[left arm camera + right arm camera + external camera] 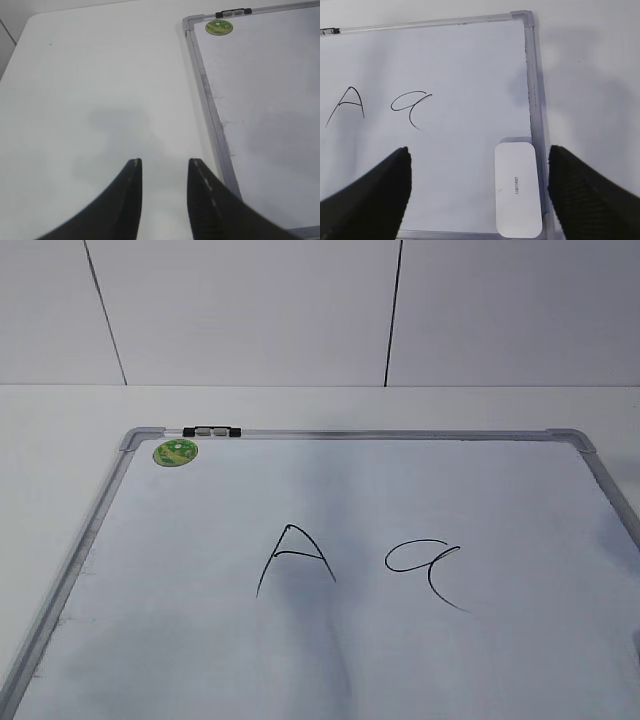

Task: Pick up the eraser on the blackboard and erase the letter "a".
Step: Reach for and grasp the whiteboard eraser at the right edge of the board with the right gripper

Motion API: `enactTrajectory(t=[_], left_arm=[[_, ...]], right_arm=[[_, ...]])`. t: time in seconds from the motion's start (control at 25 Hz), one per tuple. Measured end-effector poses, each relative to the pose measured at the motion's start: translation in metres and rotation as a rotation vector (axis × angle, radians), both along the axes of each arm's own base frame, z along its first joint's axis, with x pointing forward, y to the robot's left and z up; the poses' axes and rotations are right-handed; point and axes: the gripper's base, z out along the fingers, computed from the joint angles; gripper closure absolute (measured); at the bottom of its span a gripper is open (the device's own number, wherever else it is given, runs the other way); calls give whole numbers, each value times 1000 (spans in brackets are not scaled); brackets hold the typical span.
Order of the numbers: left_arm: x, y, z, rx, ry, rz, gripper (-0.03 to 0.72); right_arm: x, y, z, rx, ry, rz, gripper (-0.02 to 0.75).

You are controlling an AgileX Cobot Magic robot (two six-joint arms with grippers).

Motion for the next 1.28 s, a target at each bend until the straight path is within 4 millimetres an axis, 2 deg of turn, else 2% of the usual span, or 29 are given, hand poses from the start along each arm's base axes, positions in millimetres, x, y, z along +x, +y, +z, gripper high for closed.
enactTrajectory(t=[0.84,1.04,1.28], left_arm=[[0,0,0,0,0,0,449],[0,0,0,0,0,0,449],[0,0,0,0,0,0,449]], right_arm=[[62,-1,-17,-51,245,-8,83],[71,-1,-43,-65,354,5,83],[69,-1,-75,-70,464,8,83]])
